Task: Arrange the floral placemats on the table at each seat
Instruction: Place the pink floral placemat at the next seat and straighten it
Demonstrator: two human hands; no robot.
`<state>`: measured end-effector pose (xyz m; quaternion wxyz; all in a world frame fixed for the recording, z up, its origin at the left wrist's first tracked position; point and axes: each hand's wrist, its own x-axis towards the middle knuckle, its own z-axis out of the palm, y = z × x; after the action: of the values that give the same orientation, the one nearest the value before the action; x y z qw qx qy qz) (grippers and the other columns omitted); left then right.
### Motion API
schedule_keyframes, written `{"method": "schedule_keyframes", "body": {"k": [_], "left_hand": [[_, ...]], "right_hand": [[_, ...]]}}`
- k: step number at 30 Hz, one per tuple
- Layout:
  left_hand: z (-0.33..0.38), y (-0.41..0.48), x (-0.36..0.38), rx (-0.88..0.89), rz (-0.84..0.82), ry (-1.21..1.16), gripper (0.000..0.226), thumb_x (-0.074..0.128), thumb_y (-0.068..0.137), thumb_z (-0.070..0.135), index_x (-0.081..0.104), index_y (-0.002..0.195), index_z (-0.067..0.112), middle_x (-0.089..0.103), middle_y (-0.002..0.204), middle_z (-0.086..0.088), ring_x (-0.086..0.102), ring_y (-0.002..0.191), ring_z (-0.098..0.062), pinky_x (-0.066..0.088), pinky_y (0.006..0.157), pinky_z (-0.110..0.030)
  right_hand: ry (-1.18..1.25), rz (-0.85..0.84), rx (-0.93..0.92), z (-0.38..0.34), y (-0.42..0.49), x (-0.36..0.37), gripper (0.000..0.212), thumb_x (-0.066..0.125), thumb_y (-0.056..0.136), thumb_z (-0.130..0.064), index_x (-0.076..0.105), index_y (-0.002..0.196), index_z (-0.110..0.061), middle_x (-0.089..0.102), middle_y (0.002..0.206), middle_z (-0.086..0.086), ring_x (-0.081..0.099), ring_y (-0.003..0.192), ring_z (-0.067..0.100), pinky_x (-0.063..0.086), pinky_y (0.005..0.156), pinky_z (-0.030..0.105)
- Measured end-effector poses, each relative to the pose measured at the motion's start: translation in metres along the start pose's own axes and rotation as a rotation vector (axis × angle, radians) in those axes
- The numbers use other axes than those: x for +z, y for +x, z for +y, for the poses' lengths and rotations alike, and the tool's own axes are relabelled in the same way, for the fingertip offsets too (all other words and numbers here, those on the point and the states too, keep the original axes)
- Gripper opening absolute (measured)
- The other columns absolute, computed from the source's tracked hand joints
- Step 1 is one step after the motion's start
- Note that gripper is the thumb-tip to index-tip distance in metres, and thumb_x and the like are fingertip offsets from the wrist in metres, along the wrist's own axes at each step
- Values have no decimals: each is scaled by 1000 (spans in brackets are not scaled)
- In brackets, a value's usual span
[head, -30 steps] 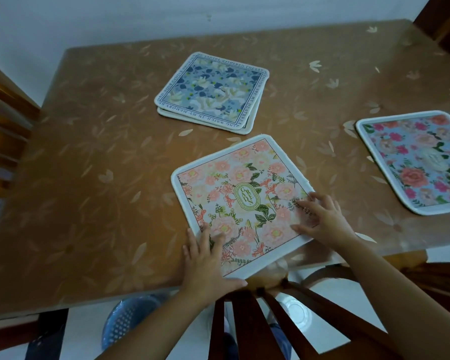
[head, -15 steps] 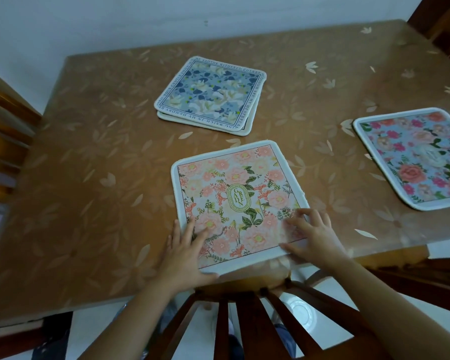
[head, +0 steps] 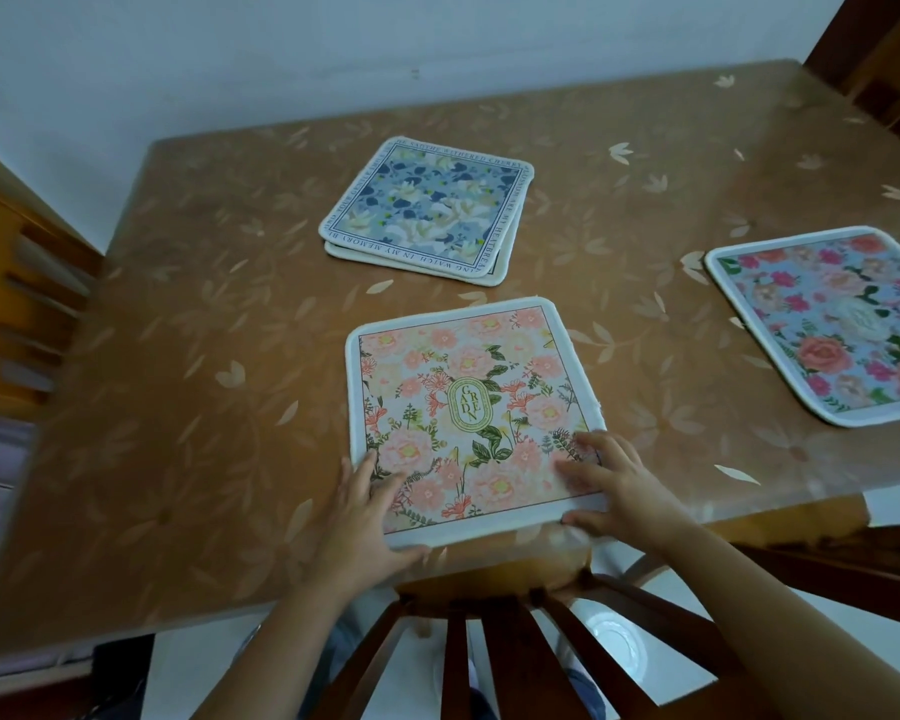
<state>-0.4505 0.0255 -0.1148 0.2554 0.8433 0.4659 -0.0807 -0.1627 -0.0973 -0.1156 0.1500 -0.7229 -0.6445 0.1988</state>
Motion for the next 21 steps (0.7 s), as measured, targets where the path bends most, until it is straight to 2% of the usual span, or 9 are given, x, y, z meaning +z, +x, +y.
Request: {"method": "schedule_keyframes", "body": {"k": [5, 9, 14, 17, 21], "left_hand": [[-1, 3, 2, 27, 54, -65, 82, 62, 75, 56, 21, 141, 30, -12, 153, 3, -18, 137, -21, 16, 110, -53], [-3, 9, 3, 64, 46, -70, 78, 63, 76, 52, 25, 140, 29, -12, 153, 5, -16, 137, -19, 12, 110, -50], [-6, 12, 7, 126, 80, -24, 69, 61, 77, 50, 30, 137, 33, -6, 154, 4, -19, 134, -15, 7, 111, -48], [-6, 12, 11, 178, 111, -9, 63, 61, 78, 46, 38, 134, 29, 2, 154, 1, -12, 138, -17, 3, 111, -50], [-3, 13, 10, 227, 197, -33, 48, 64, 79, 33, 52, 124, 24, 18, 151, -4, 3, 140, -20, 18, 108, -60]], "right_hand": [[-1, 40, -16, -1, 8, -2, 49, 83, 63, -22, 65, 108, -10, 51, 124, 24, 41, 119, 45, 44, 89, 61], [-19, 33, -4, -1, 13, -4, 52, 78, 69, -30, 61, 116, -15, 45, 132, 17, 32, 127, 37, 38, 96, 53], [-41, 42, -17, 1, 12, -2, 52, 80, 68, -28, 62, 115, -13, 48, 130, 21, 36, 124, 41, 41, 93, 56], [-53, 38, -33, 2, 12, -2, 50, 79, 69, -27, 62, 114, -12, 48, 130, 22, 36, 124, 42, 42, 93, 59], [-62, 57, -65, -1, 12, -1, 41, 77, 71, -21, 65, 109, -10, 50, 128, 25, 39, 122, 46, 44, 90, 63]]}}
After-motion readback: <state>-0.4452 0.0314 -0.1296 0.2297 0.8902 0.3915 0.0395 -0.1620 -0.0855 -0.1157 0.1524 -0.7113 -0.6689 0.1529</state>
